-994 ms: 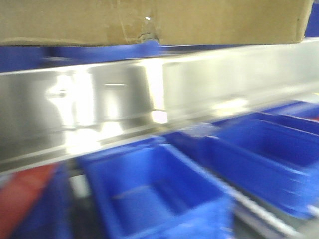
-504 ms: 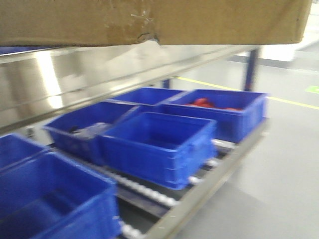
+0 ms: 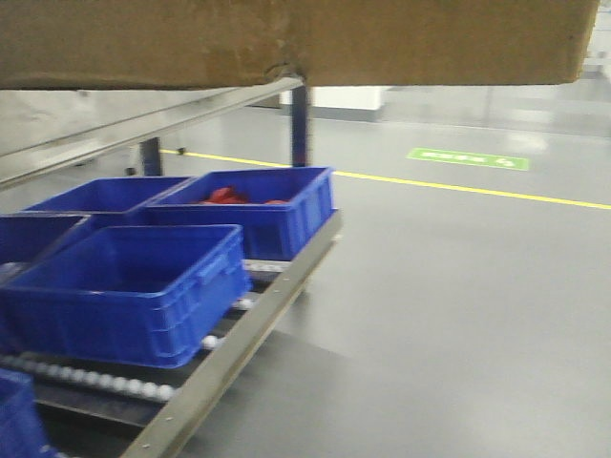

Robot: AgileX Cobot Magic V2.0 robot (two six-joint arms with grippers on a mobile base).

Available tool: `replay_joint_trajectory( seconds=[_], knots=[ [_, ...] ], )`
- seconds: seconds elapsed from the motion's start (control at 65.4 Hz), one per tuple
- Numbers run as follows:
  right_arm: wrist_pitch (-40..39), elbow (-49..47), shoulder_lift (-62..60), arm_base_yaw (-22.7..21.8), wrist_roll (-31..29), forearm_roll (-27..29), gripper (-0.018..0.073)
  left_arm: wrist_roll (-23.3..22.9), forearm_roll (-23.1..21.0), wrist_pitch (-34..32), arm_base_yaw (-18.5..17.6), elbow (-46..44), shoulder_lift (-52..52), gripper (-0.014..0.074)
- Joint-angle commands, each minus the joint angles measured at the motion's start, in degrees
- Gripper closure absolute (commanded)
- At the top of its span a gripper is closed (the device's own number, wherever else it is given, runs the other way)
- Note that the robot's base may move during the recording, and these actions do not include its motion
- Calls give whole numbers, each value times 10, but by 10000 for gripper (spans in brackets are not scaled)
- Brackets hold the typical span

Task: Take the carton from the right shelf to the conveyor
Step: 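Hold the carton with both grippers while the base turns away from the shelf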

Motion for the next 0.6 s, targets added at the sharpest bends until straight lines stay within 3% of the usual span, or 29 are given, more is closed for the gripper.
replay_joint_trajectory(
  seconds=[0.0,0.581],
  knots=[
    [-48,-1,-5,2,-14,25,627,16,-42,-36,-10,-3,-6,605],
    [-48,-1,-5,2,-14,25,627,16,-42,-36,-10,-3,-6,605]
  ],
)
